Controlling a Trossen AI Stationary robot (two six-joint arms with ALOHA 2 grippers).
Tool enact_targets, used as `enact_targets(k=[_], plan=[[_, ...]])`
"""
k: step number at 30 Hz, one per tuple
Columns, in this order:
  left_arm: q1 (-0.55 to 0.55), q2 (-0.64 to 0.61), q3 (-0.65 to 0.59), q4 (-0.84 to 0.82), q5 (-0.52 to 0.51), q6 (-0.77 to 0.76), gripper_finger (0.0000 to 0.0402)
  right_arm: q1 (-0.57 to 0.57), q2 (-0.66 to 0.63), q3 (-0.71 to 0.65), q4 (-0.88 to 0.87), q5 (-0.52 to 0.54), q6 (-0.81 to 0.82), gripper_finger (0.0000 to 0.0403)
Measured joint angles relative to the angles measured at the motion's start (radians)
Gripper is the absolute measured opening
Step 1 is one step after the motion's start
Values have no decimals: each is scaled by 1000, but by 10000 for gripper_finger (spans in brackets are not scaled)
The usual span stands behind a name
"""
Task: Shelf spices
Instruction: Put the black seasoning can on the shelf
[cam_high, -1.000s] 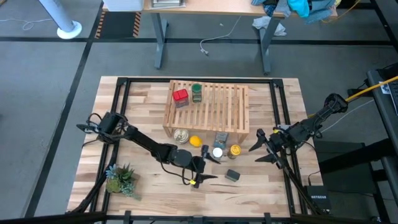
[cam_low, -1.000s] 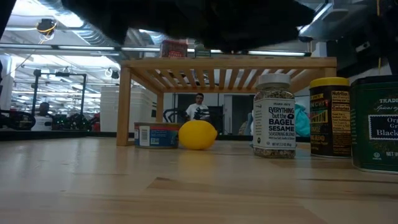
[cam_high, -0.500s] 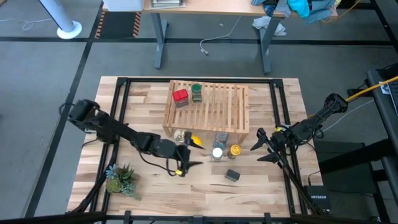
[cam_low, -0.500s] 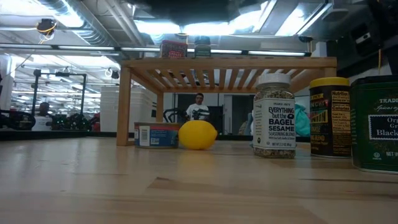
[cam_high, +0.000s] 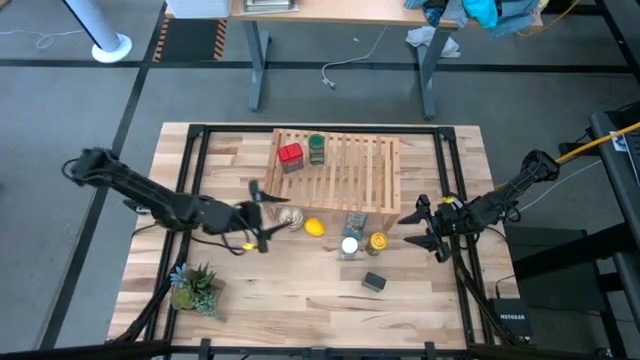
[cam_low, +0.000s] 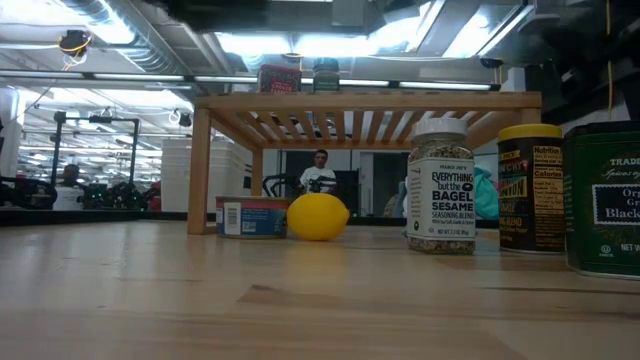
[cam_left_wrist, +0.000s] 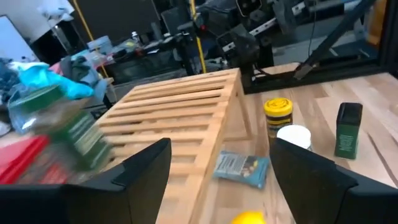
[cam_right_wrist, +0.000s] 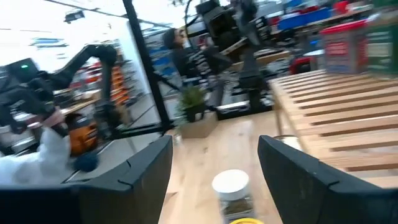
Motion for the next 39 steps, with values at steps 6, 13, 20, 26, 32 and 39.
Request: enact_targets(k=[6,13,20,26,32,39], plan=[[0,-201,-94,-116,-77,-50,266,0,16,0,6,29,0,244],[-1,-374,-132,-237,-162,-100,266,0,162,50,7,53,2,243],[0,-432,-139,-290,-162,-148,266,0,500,211,-5,43,8,243],[0,-428,-140,-415,-160,-268,266,1,749,422,-228,-57,213,243],[-1,-421,-157,-485,-160,-365,266,1,917,634,-516,-189,415,243],[-2,-420,-215,-451,-162,-360,266,1,983,807,-777,-252,632,243]])
